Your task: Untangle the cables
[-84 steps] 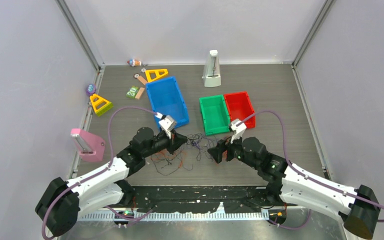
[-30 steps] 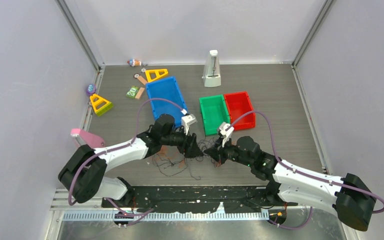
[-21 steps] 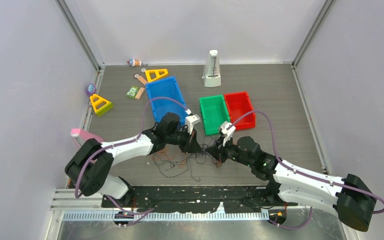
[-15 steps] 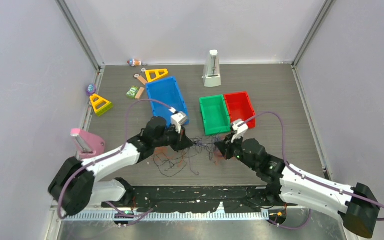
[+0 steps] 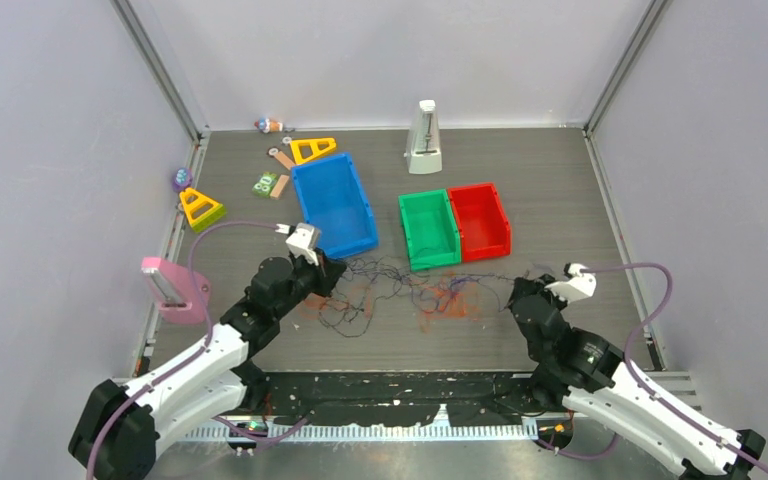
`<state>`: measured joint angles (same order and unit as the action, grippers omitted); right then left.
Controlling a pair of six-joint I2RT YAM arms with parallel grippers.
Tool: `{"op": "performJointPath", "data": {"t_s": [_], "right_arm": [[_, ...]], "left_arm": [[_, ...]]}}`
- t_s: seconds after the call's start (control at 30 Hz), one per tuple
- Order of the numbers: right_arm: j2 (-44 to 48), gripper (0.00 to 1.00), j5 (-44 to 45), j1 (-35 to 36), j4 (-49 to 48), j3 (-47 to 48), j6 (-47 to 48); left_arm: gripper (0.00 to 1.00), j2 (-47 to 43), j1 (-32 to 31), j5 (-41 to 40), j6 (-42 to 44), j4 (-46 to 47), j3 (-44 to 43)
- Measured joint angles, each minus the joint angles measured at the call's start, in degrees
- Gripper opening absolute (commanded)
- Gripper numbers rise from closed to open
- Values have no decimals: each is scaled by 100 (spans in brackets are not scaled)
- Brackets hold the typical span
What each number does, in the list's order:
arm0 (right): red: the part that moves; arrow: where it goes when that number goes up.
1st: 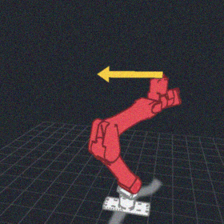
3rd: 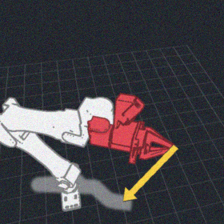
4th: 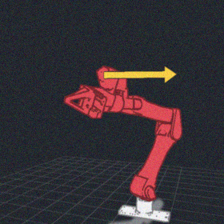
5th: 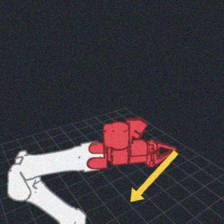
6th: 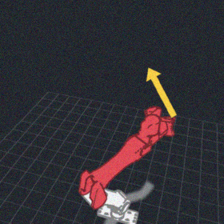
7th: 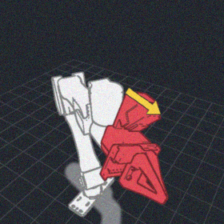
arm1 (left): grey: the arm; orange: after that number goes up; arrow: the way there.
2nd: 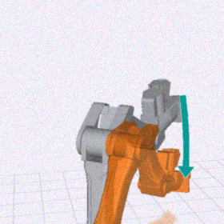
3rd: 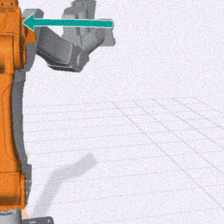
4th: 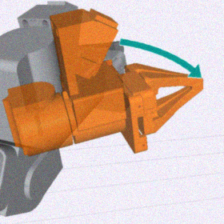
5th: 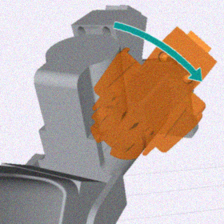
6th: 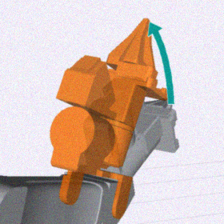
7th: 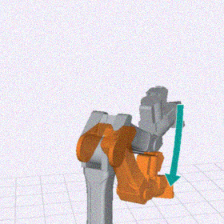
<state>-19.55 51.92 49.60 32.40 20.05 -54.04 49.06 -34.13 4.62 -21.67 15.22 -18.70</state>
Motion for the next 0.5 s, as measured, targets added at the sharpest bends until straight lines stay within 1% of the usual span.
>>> {"op": "performJointPath", "data": {"t_s": [0.1,0.13,0.17,0.2,0.23,0.27,0.3,0.37,0.4,0.5], "right_arm": [[179,6,446,-20,535,7,-315],[192,8,531,-20,660,20,-382],[190,24,651,-20,855,63,-490],[190,34,671,-20,881,72,-503],[173,54,713,-20,922,109,-494],[118,62,713,-20,883,142,-337],[39,72,632,-26,750,166,-114],[-192,78,251,-26,337,210,535],[-319,79,28,-24,140,229,833],[-785,83,-1093,-24,-734,275,1856]], "left_arm": [[0,-72,39,-382,-22,-63,28],[0,-87,39,-472,-28,-81,28],[0,-105,39,-535,-42,-92,31],[0,-114,39,-551,-42,-87,31],[0,-118,39,-522,-37,-74,31],[0,-114,39,-431,-17,-52,31],[0,-94,39,-315,0,-37,31],[0,-4,42,-33,50,9,26],[0,63,42,146,87,42,26],[0,208,39,667,131,129,26]]}}
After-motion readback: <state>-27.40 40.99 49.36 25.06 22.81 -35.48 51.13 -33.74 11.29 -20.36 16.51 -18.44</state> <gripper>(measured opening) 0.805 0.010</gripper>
